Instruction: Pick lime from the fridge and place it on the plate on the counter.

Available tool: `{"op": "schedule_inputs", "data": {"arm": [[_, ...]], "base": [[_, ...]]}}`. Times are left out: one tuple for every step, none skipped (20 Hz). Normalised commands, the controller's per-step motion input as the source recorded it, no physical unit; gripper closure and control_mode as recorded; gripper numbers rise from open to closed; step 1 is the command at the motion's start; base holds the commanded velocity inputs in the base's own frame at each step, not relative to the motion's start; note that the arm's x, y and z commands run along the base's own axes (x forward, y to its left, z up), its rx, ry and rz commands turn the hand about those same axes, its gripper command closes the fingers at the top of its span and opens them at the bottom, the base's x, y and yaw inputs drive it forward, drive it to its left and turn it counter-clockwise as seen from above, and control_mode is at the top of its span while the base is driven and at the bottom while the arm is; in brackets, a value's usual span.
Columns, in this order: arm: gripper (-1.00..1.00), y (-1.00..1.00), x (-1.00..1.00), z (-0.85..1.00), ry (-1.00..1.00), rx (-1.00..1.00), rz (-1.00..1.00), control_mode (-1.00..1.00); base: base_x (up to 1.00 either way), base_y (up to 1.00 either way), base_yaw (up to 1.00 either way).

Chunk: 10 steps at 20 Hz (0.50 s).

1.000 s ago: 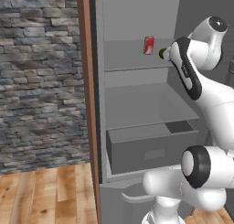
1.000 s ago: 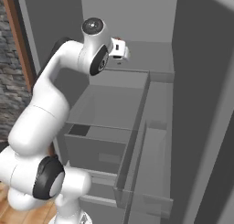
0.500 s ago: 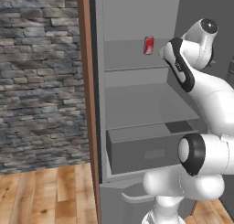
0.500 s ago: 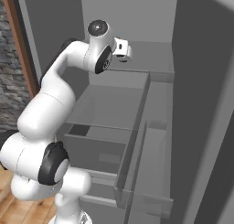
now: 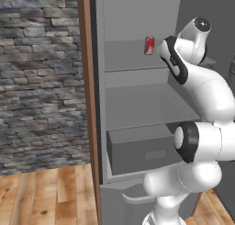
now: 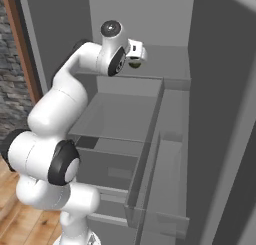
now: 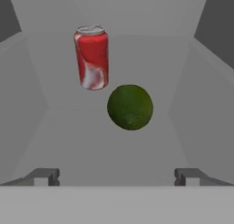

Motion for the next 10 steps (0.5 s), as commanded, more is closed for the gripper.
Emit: {"op": "schedule_inputs", "data": {"arm": [[-1.0,-0.07,0.33,0.0,0.0,0.0,-0.01,-1.0],[-1.0,-0.07,0.29,0.0,0.0,0.0,-0.01,-1.0],[-1.0,-0.07,0.27,0.0,0.0,0.0,-0.02,-1.0],[-1.0,-0.07,0.26,0.0,0.0,0.0,-0.02,-1.0],[-1.0,-0.07,0.25,0.0,0.0,0.0,-0.02,-1.0],[-1.0,-0.07,0.25,0.0,0.0,0.0,-0.02,-1.0],[-1.0,-0.06,0.26,0.0,0.0,0.0,-0.03,-1.0],[-1.0,-0.06,0.26,0.0,0.0,0.0,-0.02,-1.0],[-1.0,-0.07,0.27,0.0,0.0,0.0,-0.02,-1.0],[-1.0,-0.07,0.26,0.0,0.0,0.0,-0.02,-1.0]], "base": [[0.0,0.0,0.0],[0.0,0.0,0.0],[0.0,0.0,0.0],[0.0,0.0,0.0],[0.0,0.0,0.0],[0.0,0.0,0.0],[0.0,0.0,0.0],[0.0,0.0,0.0],[0.0,0.0,0.0],[0.0,0.0,0.0]]}}
